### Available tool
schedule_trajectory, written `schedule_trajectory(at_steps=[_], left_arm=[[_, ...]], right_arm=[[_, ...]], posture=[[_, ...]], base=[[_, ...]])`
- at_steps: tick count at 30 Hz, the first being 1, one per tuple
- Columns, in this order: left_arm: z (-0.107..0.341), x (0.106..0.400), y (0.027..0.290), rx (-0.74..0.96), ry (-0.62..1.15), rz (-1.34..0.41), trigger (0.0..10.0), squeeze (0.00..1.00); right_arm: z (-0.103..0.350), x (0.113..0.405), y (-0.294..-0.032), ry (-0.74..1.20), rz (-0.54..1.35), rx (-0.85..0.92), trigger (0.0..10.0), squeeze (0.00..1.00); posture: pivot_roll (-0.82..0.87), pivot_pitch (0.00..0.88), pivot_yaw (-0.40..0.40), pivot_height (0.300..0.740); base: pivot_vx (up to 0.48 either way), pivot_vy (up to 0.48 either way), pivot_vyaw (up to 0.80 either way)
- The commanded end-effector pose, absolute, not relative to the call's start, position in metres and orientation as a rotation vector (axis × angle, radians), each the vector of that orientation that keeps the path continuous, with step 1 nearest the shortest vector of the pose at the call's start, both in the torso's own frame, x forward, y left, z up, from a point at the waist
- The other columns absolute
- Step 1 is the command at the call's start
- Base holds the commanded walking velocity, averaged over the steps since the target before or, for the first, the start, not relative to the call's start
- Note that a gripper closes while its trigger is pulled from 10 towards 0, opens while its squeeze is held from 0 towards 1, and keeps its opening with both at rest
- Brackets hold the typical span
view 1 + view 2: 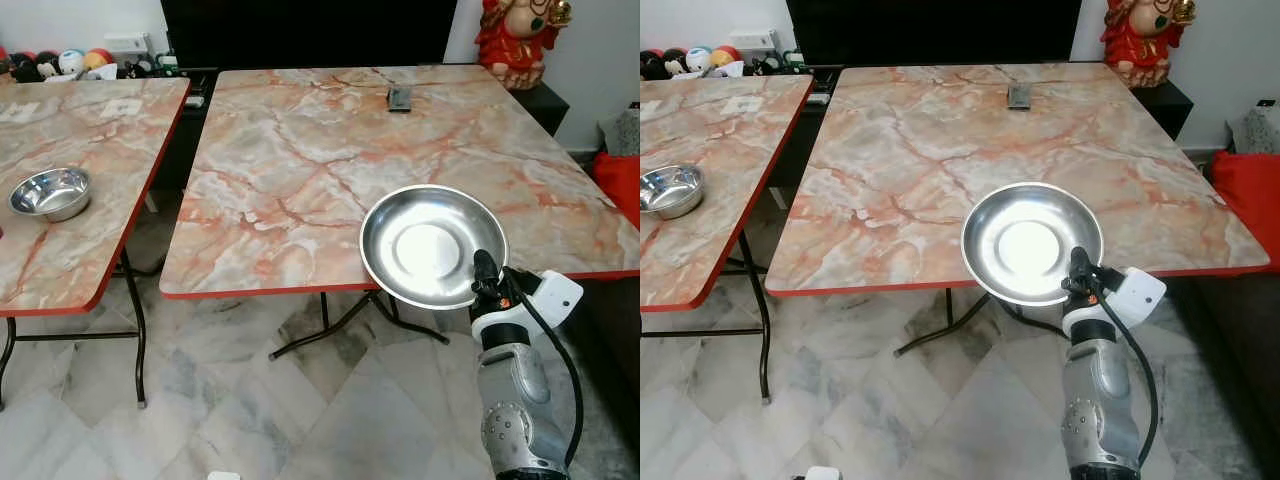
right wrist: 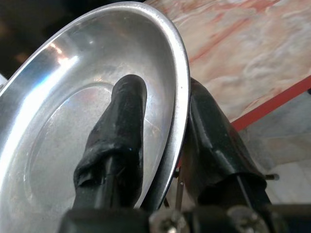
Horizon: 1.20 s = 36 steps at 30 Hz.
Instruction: Setting the table
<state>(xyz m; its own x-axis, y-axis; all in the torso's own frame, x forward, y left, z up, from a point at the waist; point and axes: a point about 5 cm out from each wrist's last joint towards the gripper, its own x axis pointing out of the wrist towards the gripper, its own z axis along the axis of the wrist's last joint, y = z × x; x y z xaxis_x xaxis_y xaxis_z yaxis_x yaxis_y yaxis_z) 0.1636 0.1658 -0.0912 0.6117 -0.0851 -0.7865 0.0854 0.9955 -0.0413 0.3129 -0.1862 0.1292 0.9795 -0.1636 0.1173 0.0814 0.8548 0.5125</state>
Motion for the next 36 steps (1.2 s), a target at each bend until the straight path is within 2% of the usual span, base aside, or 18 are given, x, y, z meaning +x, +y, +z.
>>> schedule_trajectory(at_steps=[1,9,12,15,19,24,29,33,36], left_arm=[[-0.102,0.141,0.162,0.003,1.003,-0.108,10.0,0.0],[-0.099,0.148,0.163,0.078,0.971,-0.089,10.0,0.0],[-0.088,0.16,0.209,0.127,0.907,0.019,10.0,0.0],[-0.081,0.166,0.224,0.15,0.875,0.06,10.0,0.0],[-0.08,0.169,0.225,0.145,0.858,0.063,10.0,0.0],[-0.08,0.172,0.213,0.113,0.832,0.026,10.0,0.0],[-0.083,0.165,0.21,0.117,0.846,0.009,10.0,0.0],[-0.086,0.152,0.219,0.08,0.853,0.09,10.0,0.0],[-0.088,0.138,0.237,0.079,0.881,0.151,10.0,0.0]], right_arm=[[0.133,0.314,-0.188,-0.179,-0.138,0.525,10.0,0.0],[0.133,0.315,-0.189,-0.184,-0.143,0.522,10.0,0.0],[0.132,0.315,-0.191,-0.182,-0.148,0.522,10.0,0.0],[0.131,0.315,-0.19,-0.179,-0.15,0.522,10.0,0.0],[0.131,0.315,-0.19,-0.179,-0.151,0.523,10.0,0.0],[0.134,0.316,-0.191,-0.2,-0.161,0.53,10.0,0.0],[0.138,0.31,-0.195,-0.244,-0.184,0.536,10.0,0.0],[0.14,0.305,-0.203,-0.251,-0.21,0.521,10.0,0.0],[0.143,0.298,-0.214,-0.264,-0.248,0.491,10.0,0.0]], posture=[[-0.05,0.121,-0.018,0.74],[-0.06,0.121,-0.014,0.74],[-0.05,0.123,-0.013,0.74],[-0.04,0.121,-0.014,0.74],[-0.05,0.121,-0.013,0.74],[-0.05,0.121,-0.014,0.74],[-0.05,0.122,-0.013,0.74],[-0.05,0.124,-0.011,0.74],[-0.05,0.125,-0.011,0.74]], base=[[0.352,0.0,0.0],[0.353,0.0,0.0],[0.365,0.0,0.0],[0.37,0.0,0.0],[0.171,0.0,0.0],[0.0,0.0,0.0],[0.0,0.0,0.0],[0.0,0.0,0.0],[0.0,0.0,0.0]])
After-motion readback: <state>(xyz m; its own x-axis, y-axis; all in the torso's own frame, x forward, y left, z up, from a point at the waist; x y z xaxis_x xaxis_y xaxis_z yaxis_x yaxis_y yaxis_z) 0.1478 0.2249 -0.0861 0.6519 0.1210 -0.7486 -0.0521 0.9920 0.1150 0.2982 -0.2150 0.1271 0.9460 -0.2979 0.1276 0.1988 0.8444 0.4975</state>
